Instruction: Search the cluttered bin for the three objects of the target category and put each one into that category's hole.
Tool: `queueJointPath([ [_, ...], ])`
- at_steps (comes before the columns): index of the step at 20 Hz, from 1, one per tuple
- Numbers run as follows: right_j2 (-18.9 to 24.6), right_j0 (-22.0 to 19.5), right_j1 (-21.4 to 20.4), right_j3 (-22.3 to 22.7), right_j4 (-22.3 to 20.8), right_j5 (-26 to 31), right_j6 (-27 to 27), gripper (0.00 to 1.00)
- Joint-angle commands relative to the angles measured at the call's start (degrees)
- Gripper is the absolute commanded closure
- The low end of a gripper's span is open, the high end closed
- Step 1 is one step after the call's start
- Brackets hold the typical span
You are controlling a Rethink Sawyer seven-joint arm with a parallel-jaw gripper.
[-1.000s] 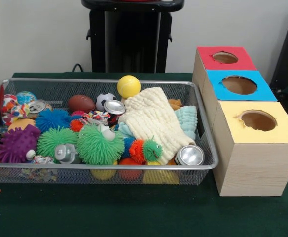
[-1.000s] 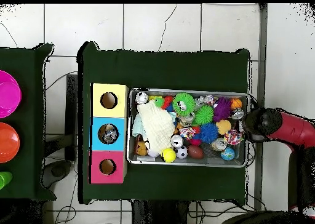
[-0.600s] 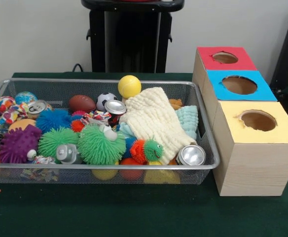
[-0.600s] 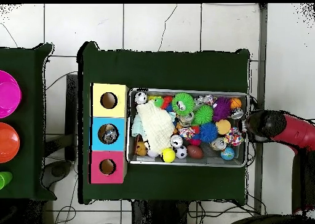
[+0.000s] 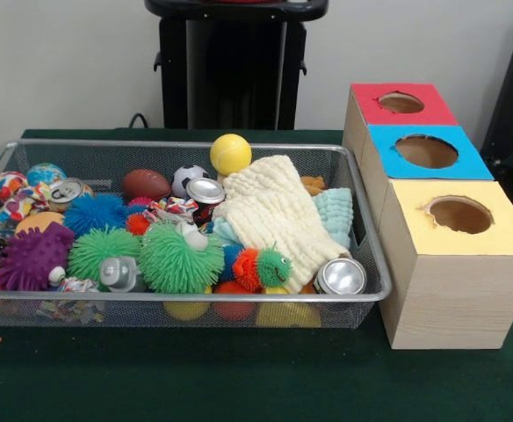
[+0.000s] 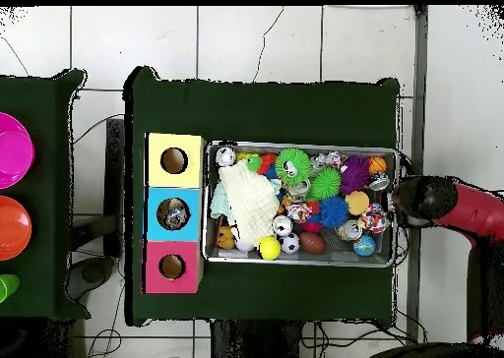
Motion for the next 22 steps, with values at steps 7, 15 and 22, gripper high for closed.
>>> queueJointPath([
  [7, 11.2, -1.8, 1.1, 8.8, 1.4, -4.3, -11.7, 1.0],
  [15, 13.6, -3.5, 0.1, 11.5, 1.3, -5.1, -10.2, 1.0],
  [22, 16.2, -5.2, 0.2, 12.8, 2.1, -4.9, -10.7, 1.0],
])
